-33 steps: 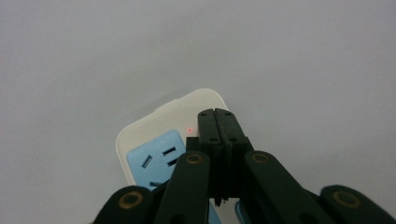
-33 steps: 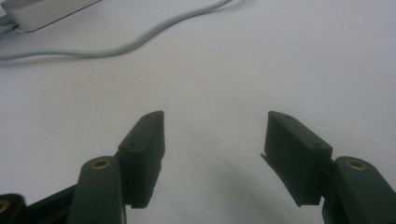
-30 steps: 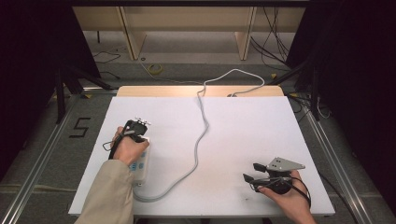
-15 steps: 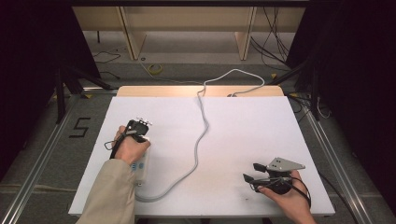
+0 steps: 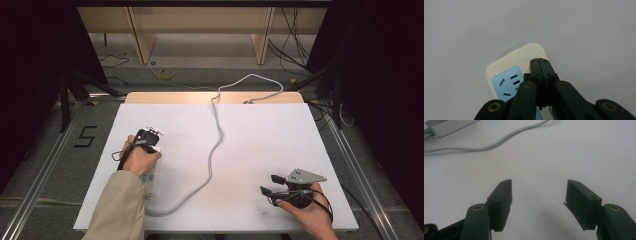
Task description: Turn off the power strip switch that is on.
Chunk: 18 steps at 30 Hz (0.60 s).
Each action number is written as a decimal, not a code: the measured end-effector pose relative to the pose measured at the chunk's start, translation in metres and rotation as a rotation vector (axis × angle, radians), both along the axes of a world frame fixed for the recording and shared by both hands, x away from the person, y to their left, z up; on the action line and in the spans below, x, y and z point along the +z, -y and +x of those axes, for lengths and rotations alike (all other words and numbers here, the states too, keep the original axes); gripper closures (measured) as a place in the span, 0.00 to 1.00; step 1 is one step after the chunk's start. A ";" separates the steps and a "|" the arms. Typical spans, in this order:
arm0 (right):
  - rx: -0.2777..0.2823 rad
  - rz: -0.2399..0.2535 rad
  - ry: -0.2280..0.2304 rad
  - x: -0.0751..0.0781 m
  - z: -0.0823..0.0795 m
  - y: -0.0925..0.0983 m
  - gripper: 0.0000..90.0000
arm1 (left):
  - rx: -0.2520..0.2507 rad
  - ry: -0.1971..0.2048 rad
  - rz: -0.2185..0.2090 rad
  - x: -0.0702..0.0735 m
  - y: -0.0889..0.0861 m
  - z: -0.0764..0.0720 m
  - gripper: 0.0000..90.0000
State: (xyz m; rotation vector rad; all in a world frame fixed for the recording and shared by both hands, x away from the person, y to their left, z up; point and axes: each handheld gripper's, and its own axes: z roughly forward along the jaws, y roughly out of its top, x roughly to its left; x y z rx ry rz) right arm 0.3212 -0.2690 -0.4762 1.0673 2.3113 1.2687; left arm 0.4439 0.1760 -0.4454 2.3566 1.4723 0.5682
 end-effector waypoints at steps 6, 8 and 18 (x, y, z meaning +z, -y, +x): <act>0.004 -0.003 0.000 -0.001 0.001 0.000 0.43 | 0.006 0.000 -0.014 0.000 -0.001 0.000 1.00; 0.004 -0.003 0.000 -0.001 0.001 0.000 0.43 | 0.007 -0.001 -0.014 0.000 -0.001 0.000 1.00; 0.000 0.001 0.000 -0.001 0.001 0.000 0.43 | 0.003 -0.006 -0.026 0.001 -0.003 0.001 1.00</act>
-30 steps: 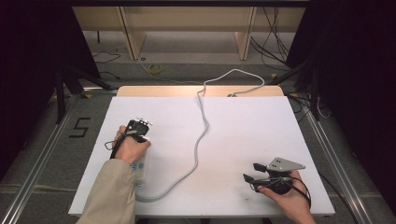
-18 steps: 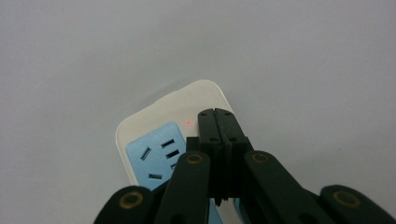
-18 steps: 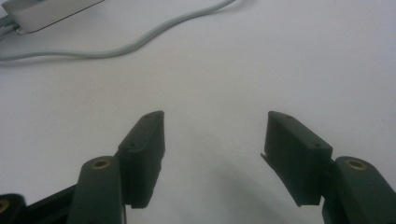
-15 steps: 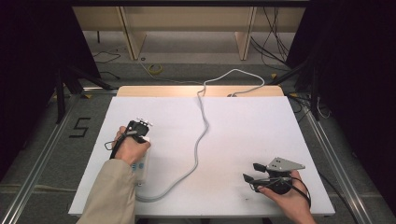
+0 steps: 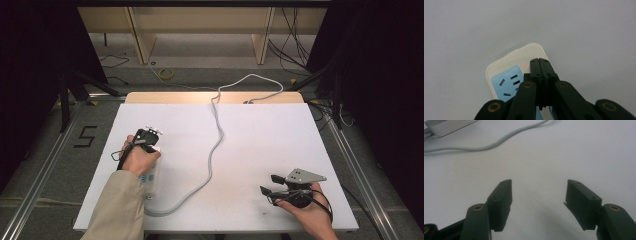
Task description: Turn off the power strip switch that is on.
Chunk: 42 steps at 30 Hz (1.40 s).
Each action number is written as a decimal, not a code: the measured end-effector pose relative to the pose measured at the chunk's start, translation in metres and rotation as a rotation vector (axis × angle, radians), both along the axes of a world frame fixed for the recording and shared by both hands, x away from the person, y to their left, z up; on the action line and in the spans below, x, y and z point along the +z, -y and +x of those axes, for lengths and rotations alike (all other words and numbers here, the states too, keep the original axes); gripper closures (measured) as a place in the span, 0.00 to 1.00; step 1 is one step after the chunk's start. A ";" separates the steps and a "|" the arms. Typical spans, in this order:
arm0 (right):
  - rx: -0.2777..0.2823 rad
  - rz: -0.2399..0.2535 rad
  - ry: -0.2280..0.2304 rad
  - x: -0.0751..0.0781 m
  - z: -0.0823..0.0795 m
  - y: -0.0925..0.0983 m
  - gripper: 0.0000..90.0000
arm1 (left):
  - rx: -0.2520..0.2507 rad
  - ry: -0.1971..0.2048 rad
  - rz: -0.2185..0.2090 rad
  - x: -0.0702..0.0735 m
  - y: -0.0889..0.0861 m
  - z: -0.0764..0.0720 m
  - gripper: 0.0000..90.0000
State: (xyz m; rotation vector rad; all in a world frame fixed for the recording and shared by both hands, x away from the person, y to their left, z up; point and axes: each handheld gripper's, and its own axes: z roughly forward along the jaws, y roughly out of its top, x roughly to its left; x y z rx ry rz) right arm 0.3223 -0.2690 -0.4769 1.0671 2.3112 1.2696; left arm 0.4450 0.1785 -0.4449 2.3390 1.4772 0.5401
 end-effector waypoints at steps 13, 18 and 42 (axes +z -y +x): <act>0.000 0.000 0.000 0.000 0.000 0.000 0.43 | -0.006 0.002 -0.005 0.000 -0.001 0.000 1.00; -0.001 0.002 0.001 0.000 0.001 0.000 0.43 | -0.009 0.010 -0.009 0.002 -0.002 -0.001 1.00; -0.003 0.001 0.001 0.000 0.001 0.001 0.43 | -0.041 0.075 -0.043 0.013 -0.008 -0.010 1.00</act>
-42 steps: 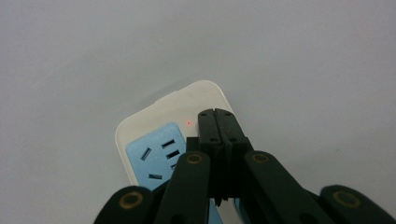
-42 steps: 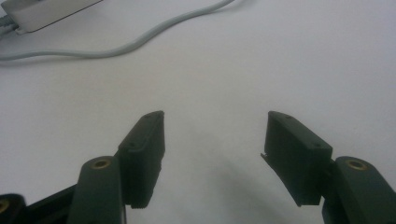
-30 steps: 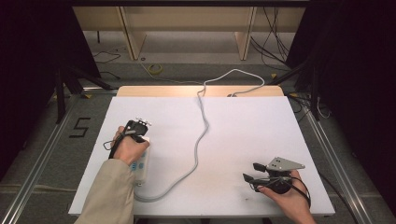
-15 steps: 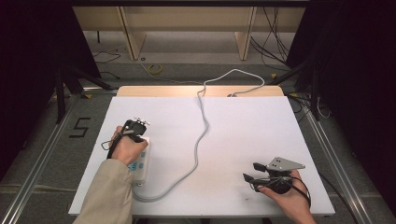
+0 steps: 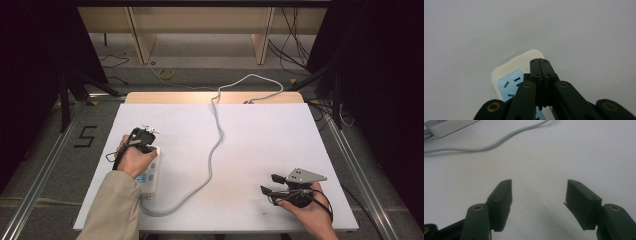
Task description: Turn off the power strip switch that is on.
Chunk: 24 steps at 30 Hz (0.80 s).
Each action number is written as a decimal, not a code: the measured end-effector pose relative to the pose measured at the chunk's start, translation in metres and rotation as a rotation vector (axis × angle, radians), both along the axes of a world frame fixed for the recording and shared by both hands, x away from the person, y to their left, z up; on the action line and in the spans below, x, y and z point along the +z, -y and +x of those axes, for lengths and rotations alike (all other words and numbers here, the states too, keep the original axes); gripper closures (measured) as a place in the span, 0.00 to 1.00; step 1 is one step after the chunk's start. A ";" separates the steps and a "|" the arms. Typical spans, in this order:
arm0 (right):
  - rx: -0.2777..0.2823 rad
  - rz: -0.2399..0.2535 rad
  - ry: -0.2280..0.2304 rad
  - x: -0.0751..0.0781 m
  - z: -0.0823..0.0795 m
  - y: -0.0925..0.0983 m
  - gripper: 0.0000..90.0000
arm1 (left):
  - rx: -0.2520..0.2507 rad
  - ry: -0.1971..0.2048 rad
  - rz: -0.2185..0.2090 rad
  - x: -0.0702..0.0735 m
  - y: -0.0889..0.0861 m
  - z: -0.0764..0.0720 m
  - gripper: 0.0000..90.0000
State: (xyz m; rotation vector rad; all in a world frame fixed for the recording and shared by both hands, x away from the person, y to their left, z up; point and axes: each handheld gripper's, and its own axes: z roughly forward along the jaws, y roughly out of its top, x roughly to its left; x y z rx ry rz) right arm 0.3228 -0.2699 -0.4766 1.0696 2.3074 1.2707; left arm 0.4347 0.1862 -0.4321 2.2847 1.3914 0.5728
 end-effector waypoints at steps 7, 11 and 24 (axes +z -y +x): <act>0.001 0.000 0.001 0.000 0.000 0.000 0.43 | -0.020 0.012 -0.006 0.003 0.000 -0.005 0.96; -0.001 0.001 0.001 0.000 0.000 0.000 0.43 | -0.033 0.023 -0.020 0.005 0.000 -0.008 0.95; 0.003 0.001 0.003 0.000 0.000 0.000 0.43 | -0.076 0.075 -0.054 0.009 -0.004 -0.019 0.89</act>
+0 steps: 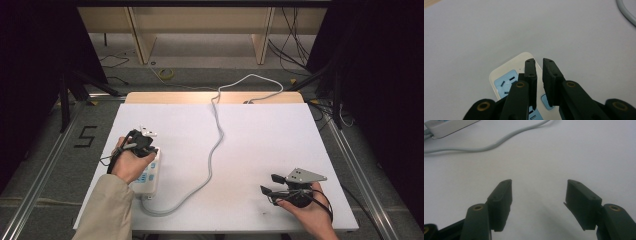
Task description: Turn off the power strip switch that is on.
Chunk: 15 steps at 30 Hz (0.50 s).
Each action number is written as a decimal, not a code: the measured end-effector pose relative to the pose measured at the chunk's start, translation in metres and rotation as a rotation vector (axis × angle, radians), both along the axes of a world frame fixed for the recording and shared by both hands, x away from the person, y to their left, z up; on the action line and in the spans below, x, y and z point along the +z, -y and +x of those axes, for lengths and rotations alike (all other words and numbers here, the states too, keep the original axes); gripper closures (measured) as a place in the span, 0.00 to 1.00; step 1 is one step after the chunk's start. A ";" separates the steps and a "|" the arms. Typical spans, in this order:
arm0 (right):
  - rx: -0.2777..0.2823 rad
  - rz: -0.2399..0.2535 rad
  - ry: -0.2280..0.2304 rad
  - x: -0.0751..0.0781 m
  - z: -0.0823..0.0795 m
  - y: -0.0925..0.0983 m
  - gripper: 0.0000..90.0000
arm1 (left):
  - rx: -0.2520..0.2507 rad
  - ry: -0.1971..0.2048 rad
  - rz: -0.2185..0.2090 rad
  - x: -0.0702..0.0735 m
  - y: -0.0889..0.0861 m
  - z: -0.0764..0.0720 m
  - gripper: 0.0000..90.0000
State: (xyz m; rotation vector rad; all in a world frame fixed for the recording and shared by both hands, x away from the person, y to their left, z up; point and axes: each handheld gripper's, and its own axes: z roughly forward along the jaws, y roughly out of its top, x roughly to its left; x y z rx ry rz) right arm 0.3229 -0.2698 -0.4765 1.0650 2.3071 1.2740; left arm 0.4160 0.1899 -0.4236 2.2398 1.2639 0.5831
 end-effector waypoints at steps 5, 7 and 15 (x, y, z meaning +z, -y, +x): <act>0.003 -0.001 -0.001 0.000 0.000 0.000 0.43 | -0.027 0.012 -0.004 -0.002 0.000 -0.005 0.86; 0.003 -0.001 0.000 0.000 0.000 0.000 0.43 | -0.033 0.017 -0.010 -0.002 -0.001 -0.007 0.85; 0.004 0.001 -0.001 0.000 0.000 -0.001 0.43 | -0.071 0.026 -0.033 -0.002 -0.002 -0.016 0.78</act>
